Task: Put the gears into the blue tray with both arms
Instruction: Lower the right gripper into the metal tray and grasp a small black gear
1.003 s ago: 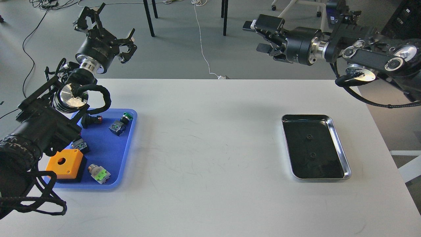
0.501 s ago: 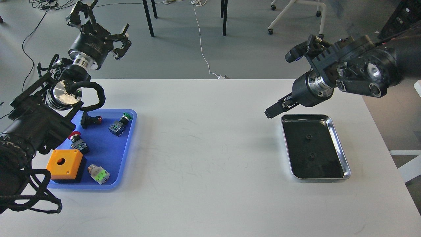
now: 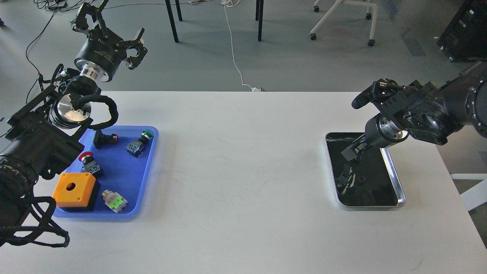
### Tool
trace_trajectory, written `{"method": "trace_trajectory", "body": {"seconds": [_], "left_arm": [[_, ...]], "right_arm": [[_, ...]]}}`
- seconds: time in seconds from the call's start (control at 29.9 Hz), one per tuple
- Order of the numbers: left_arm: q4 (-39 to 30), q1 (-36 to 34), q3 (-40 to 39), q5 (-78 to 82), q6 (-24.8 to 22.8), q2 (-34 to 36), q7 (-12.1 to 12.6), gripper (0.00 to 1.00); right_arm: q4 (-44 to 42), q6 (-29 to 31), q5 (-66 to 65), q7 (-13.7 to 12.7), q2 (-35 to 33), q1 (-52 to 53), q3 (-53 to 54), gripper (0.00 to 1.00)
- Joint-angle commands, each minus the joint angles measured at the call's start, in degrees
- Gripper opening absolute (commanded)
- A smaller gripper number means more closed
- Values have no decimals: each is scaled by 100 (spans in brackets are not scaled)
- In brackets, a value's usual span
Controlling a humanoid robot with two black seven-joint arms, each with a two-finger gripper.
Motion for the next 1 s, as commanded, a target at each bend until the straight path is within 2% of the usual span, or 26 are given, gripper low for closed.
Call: {"method": "trace_trajectory", "body": {"seconds": [0.0,0.1,0.6,0.8,0.97], "left_arm": [[-1,-10,20,7,0,-24,32,98],[-27,-45,11,-1,0,-24,76,98],[-10,-248,29,-1,0,143,84,98],[-10,-230,38,16,0,152,181,98],[-10,-230,38,25,0,152,216,98]], "right_arm": [[-101,-33,9,0,-74,-230,-1,67],[-303,-51,70,0,-118,-502,61,61],[-752,-51,79,0,-118,-898,271,56],[-980,-51,97,0,-118,-1056,421,46],[-980,-42,88,0,-127,-1065,430,46]]}}
